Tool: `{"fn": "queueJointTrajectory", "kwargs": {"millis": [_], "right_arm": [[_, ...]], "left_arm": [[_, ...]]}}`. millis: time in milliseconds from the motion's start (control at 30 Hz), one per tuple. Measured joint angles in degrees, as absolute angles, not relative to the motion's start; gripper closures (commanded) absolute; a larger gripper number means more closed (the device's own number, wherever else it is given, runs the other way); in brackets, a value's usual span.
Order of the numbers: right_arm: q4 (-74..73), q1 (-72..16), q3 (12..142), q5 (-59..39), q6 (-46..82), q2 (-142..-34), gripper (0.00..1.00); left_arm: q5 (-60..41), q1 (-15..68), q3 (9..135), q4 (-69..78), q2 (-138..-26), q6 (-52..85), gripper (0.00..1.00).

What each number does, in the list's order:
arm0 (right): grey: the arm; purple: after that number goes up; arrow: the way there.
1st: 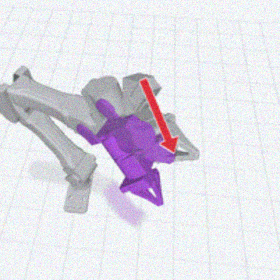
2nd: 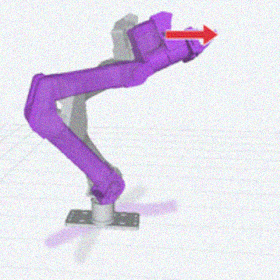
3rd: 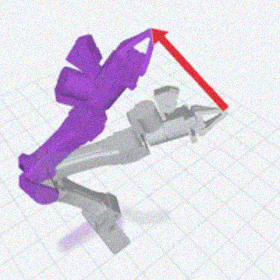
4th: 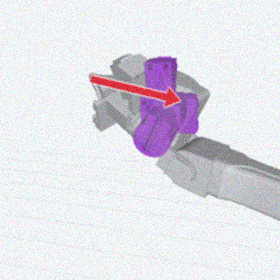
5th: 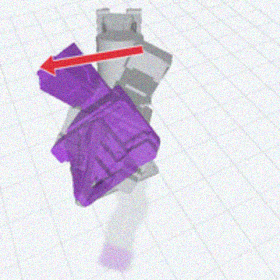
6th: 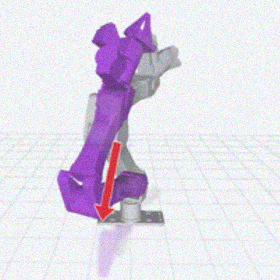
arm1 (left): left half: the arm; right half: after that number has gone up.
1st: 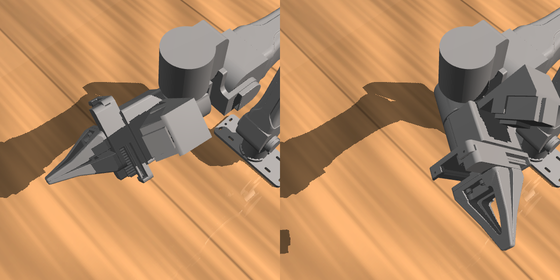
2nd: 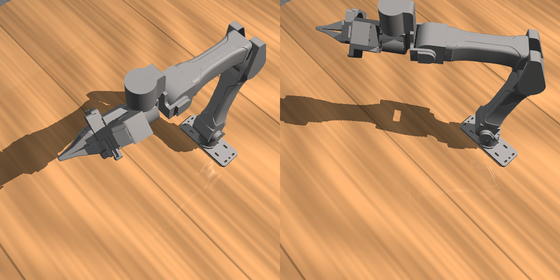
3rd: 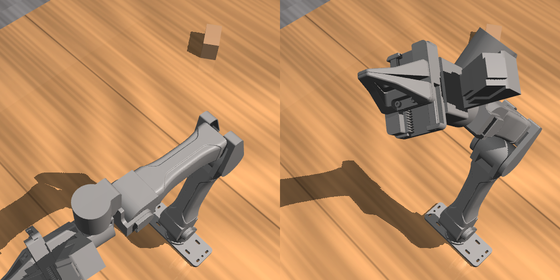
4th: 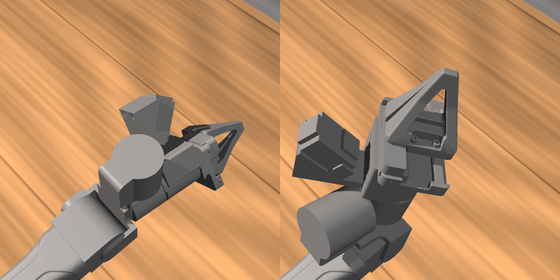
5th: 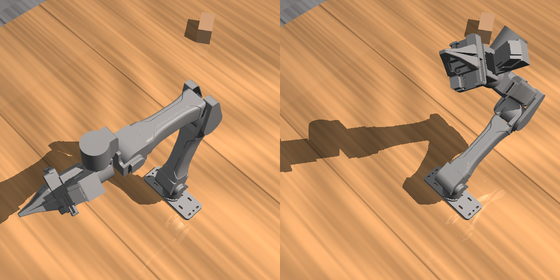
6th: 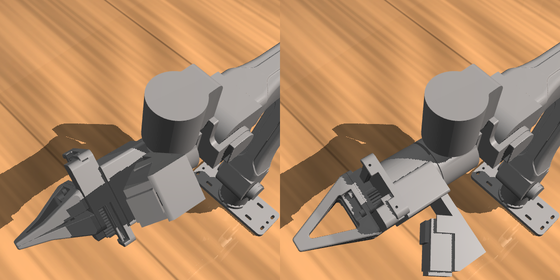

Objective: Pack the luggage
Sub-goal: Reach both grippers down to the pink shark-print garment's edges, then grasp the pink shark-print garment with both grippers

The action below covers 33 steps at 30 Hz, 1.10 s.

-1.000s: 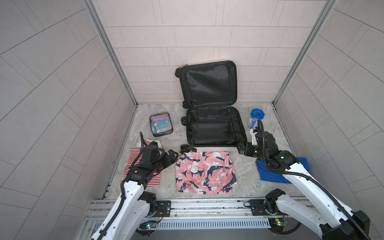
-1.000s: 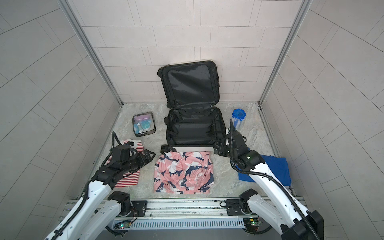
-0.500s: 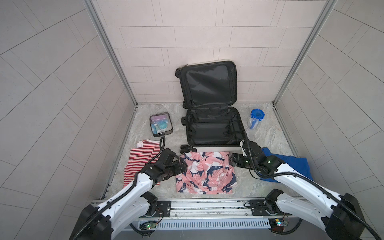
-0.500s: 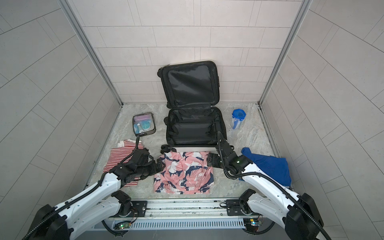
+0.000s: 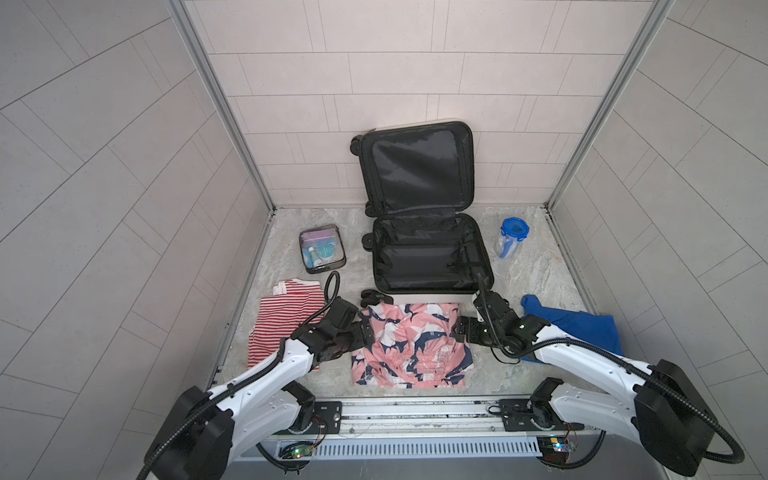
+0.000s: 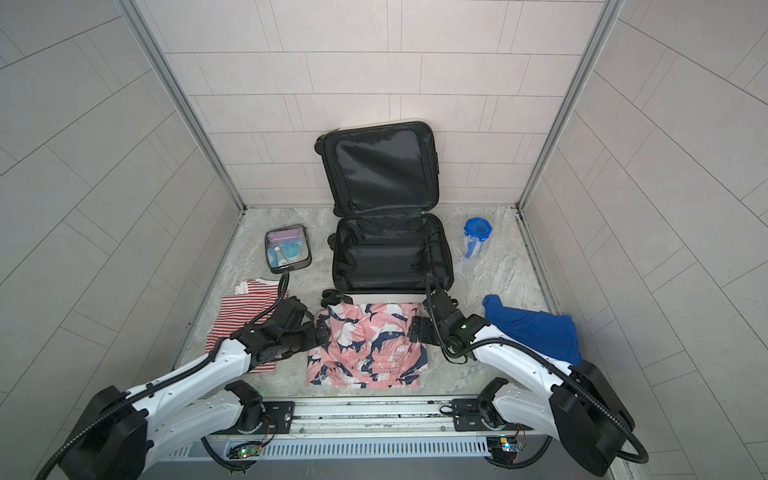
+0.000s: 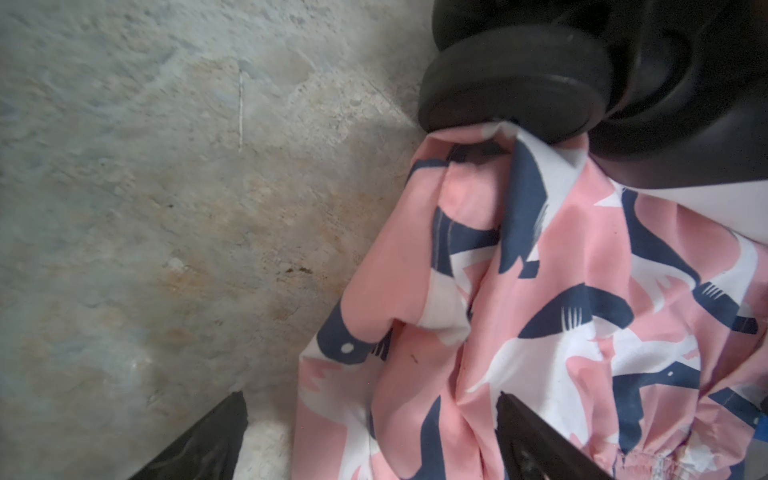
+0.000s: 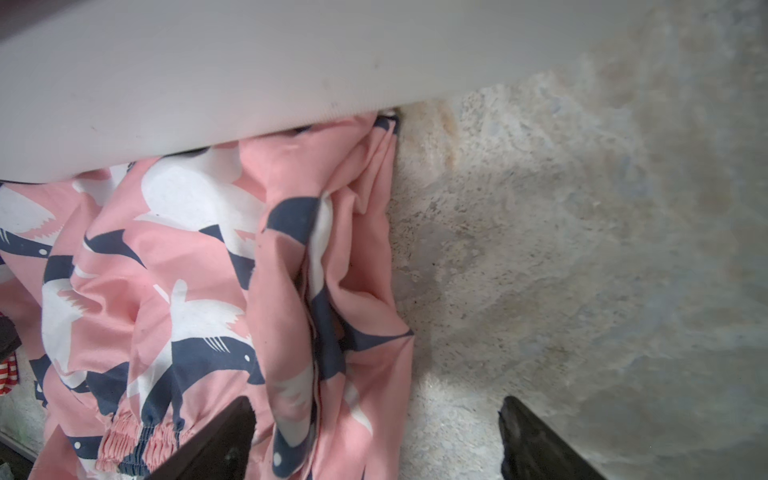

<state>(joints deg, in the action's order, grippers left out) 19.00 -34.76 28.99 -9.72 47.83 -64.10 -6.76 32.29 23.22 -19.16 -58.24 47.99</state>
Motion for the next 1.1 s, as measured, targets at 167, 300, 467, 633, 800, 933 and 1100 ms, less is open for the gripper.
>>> {"fn": "queueJointTrajectory", "kwargs": {"millis": [167, 300, 467, 633, 800, 933, 1100], "right_arm": [[16.3, -35.2, 28.6, -10.1, 48.7, -66.9, 0.06], [13.9, -36.4, 28.5, -10.0, 49.6, -69.1, 0.08], [11.5, -38.7, 29.0, -9.2, 50.4, -70.8, 0.1], [9.4, -40.8, 29.7, -8.3, 51.5, -72.9, 0.16], [8.8, -42.9, 30.8, -7.2, 52.7, -74.9, 0.28], [9.2, -44.6, 31.2, -6.9, 53.4, -75.6, 0.45], [10.9, -45.9, 32.5, -6.6, 53.8, -75.8, 0.76]], "left_arm": [[-7.2, 32.9, 23.1, -15.2, -60.6, 48.0, 0.0], [-7.0, 33.9, 23.1, -11.4, -63.0, 48.0, 0.0], [-6.3, 35.4, 23.2, -6.6, -65.7, 48.0, 0.02], [-5.7, 37.2, 23.2, -3.2, -67.9, 48.5, 0.18], [-4.2, 40.2, 23.1, -3.0, -68.7, 50.0, 0.39], [-3.4, 42.0, 22.6, -4.3, -67.4, 51.2, 0.58], [-2.6, 42.7, 22.6, -6.5, -63.7, 52.2, 0.8]]}}
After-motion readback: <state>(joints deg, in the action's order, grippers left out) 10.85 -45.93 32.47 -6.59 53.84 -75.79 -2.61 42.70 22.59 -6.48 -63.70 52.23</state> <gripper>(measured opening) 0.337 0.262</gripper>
